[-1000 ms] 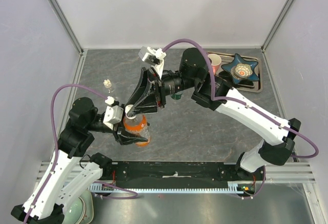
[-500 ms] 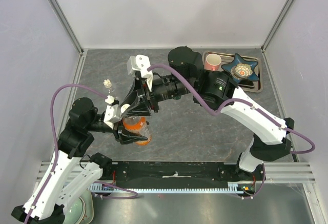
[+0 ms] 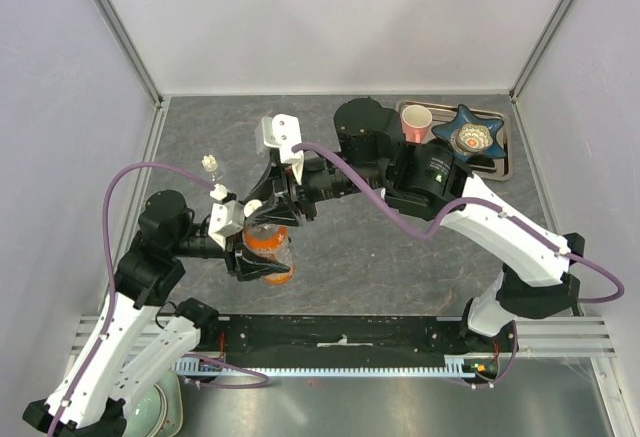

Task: Screw on the bottle caps
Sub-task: Screw the bottle cap onto the plastic bottle.

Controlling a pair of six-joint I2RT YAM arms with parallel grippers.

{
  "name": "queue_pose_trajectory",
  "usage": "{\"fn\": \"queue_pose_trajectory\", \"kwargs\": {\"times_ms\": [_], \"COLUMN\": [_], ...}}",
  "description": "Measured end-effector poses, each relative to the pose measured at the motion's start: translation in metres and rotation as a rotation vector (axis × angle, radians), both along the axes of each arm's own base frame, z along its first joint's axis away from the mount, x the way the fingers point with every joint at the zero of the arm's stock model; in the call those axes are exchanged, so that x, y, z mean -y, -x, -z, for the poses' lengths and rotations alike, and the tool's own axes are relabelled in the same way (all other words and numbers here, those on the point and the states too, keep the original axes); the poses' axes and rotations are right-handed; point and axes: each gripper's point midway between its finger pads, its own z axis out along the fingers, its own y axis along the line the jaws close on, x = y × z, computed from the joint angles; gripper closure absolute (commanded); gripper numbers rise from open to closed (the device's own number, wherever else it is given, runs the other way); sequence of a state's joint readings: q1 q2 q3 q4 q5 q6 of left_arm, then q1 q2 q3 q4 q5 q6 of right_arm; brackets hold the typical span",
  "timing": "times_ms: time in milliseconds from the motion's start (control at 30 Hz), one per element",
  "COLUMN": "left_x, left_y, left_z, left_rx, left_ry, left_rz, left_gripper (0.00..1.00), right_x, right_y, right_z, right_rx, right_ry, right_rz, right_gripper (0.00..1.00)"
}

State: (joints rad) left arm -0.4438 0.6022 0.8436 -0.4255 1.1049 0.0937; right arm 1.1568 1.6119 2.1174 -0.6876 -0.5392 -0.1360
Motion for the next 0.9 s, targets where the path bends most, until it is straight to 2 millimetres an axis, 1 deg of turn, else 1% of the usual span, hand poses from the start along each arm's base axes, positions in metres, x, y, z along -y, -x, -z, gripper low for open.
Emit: {"fn": "queue_pose_trajectory", "kwargs": {"times_ms": [200, 367, 667, 900], "left_x": [0.0004, 0.0007, 0.0008, 0.001], "left_y": [0.0003, 0.0015, 0.0055, 0.006], "left_z": [-0.0008, -0.0003, -0.0025, -0.006], "left_rx": [-0.011, -0.019, -0.023, -0.003], "left_ry": [0.005, 0.01, 0.019, 0.029], "left_rz": [-0.001, 0.004, 0.023, 0.027], "left_gripper": [0.98, 0.98, 0.98, 0.98], "right_x": [0.0037, 0.0058, 0.0061, 0.0066], "right_y": [-0.0021, -0.0051, -0.0003, 0.0026], "right_z": [-0.0009, -0.0013, -0.0027, -0.0078], "right_rx": [0.011, -0.016, -0.117, -0.173], "right_ry": [-0.026, -0.059, -0.136, -0.169], "right_rz": [0.023, 0.028, -0.053, -0.094], "right_gripper": [0.93, 0.95, 0.98, 0.99]}}
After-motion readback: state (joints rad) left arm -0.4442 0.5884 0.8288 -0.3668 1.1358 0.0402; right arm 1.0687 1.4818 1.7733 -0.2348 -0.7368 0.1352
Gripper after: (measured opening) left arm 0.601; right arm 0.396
